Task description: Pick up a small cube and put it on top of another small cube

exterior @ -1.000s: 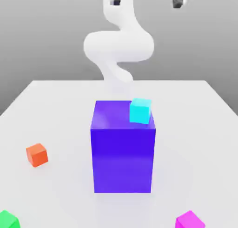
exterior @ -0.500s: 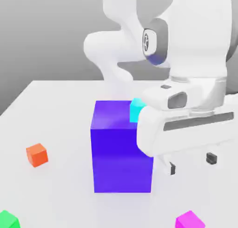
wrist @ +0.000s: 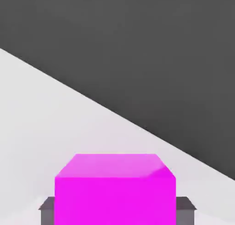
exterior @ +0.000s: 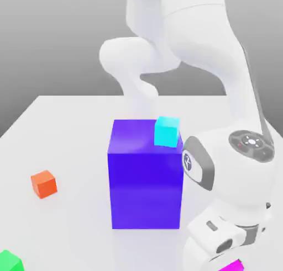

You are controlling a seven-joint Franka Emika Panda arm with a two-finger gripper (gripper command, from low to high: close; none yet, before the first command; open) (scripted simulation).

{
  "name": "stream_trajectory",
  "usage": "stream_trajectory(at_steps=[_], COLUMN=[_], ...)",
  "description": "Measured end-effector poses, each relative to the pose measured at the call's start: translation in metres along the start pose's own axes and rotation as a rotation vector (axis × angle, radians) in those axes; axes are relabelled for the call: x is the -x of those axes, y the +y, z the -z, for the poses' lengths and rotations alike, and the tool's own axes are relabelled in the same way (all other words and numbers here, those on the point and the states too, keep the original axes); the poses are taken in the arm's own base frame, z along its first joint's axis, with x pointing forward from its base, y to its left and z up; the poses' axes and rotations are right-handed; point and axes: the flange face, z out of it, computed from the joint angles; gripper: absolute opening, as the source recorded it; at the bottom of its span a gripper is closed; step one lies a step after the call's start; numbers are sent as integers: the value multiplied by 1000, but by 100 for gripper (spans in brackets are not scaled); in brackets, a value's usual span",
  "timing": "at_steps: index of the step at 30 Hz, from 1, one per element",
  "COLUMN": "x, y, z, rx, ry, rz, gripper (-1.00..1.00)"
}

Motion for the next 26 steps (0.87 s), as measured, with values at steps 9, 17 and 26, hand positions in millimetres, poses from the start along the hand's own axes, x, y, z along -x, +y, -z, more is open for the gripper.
stream_trajectory(at_steps=[9,17,26], x=[-40,-107,-120], y=[57,245,397], z=[63,87,58], rx=[6,7,-1], ry=[-2,-4,-2], rz=[-194,-746,-1160], gripper=[-100,-100,100])
